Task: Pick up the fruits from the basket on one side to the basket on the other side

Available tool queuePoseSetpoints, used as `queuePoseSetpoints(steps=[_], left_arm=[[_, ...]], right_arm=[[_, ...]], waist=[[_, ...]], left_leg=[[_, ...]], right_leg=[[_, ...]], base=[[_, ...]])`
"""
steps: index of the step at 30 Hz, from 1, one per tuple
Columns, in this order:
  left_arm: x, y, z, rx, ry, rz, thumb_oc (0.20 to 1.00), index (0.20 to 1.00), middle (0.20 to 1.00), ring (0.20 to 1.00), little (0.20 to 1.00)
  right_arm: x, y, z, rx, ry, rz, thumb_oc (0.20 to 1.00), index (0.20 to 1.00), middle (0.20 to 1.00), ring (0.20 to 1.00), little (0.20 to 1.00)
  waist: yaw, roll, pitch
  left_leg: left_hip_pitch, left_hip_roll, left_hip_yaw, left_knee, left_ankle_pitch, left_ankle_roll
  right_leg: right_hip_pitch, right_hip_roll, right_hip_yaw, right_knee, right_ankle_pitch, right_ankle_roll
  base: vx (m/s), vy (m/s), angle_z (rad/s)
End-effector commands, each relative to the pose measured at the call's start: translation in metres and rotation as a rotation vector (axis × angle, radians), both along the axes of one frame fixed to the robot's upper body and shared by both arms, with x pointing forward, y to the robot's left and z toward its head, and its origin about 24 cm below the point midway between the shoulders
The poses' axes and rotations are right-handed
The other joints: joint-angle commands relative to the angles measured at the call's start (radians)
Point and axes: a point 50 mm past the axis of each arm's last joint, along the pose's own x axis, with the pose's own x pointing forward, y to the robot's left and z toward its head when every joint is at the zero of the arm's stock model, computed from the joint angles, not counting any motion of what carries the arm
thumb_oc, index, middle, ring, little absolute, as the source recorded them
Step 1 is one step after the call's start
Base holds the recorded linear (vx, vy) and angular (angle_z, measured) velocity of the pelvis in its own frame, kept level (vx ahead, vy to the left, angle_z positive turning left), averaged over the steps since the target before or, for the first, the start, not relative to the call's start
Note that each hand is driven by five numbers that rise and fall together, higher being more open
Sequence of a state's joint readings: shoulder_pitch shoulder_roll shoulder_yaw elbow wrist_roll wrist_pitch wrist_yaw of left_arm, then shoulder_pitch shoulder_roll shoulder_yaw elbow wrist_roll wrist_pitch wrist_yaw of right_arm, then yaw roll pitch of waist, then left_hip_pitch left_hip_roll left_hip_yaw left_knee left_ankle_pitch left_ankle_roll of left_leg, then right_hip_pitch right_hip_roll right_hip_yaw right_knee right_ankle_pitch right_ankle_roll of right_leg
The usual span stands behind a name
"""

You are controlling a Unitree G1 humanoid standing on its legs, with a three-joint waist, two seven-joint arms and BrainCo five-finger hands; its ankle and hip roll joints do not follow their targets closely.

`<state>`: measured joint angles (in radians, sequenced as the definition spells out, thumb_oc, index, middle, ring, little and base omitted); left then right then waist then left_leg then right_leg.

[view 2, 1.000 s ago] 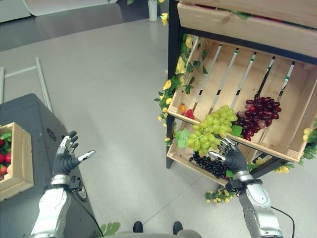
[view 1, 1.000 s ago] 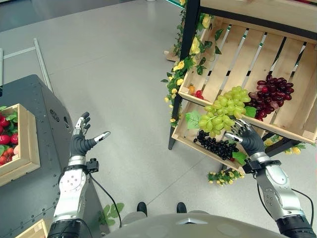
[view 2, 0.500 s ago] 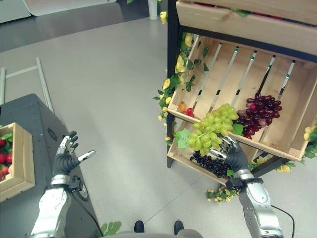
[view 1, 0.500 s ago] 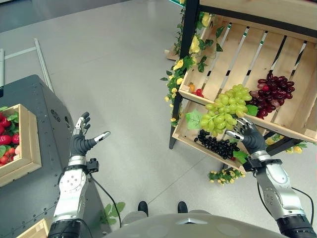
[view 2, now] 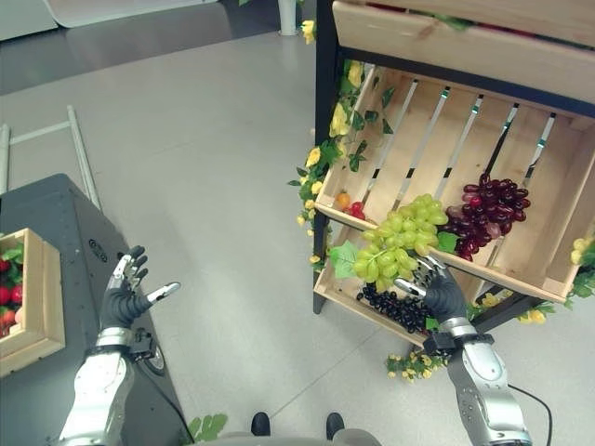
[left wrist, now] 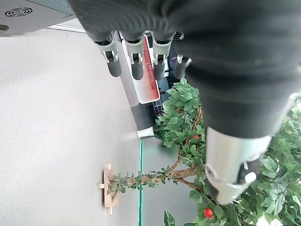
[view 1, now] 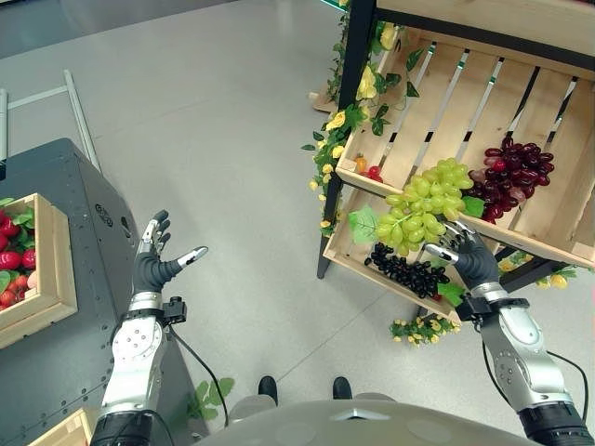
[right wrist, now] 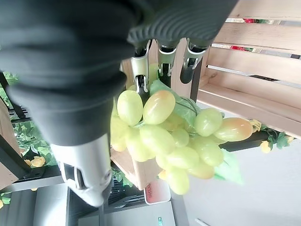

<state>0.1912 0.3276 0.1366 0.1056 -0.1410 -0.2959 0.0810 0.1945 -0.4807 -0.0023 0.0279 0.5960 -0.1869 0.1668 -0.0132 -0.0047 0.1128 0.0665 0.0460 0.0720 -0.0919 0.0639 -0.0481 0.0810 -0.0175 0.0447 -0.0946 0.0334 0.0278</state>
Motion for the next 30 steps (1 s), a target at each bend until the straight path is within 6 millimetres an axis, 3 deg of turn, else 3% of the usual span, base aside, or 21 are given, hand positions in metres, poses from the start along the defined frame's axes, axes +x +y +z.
queuePoseSetpoints(steps=[1,11,21,30], left_arm=[[0.009,0.013,0.021,0.084,-0.081,-0.013,1.0,1.0,1.0,1.0,1.0],[0.011,0.014,0.024,0.095,-0.11,0.015,1.0,1.0,1.0,1.0,1.0],[0.009,0.015,0.022,0.097,-0.109,0.046,1.0,1.0,1.0,1.0,1.0],[0.008,0.014,0.02,0.093,-0.111,0.066,1.0,1.0,1.0,1.0,1.0]], right_arm=[[0.041,0.023,0.055,-0.029,-0.285,0.09,1.0,1.0,1.0,1.0,1.0],[0.031,0.06,0.069,-0.02,-0.368,0.318,1.0,1.0,1.0,1.0,1.0],[0.027,0.07,0.076,0.003,-0.404,0.38,1.0,1.0,1.0,1.0,1.0],[0.022,0.071,0.097,0.091,-0.508,0.383,1.0,1.0,1.0,1.0,1.0]], waist=[[0.004,-0.065,-0.031],[0.01,-0.07,-0.019],[0.007,-0.068,-0.02],[0.0,-0.062,-0.024]], left_leg=[[0.061,-0.045,-0.029,0.023,-0.108,0.031],[0.055,-0.048,-0.033,0.026,-0.103,0.031],[0.054,-0.048,-0.027,0.027,-0.106,0.03],[0.062,-0.049,-0.024,0.028,-0.11,0.031]], right_leg=[[0.021,-0.044,-0.039,0.05,-0.022,0.075],[0.016,-0.046,-0.04,0.055,-0.022,0.076],[0.015,-0.049,-0.036,0.056,-0.021,0.078],[0.017,-0.048,-0.032,0.058,-0.025,0.076]], base=[[0.0,0.0,0.0],[0.0,0.0,0.0],[0.0,0.0,0.0],[0.0,0.0,0.0]])
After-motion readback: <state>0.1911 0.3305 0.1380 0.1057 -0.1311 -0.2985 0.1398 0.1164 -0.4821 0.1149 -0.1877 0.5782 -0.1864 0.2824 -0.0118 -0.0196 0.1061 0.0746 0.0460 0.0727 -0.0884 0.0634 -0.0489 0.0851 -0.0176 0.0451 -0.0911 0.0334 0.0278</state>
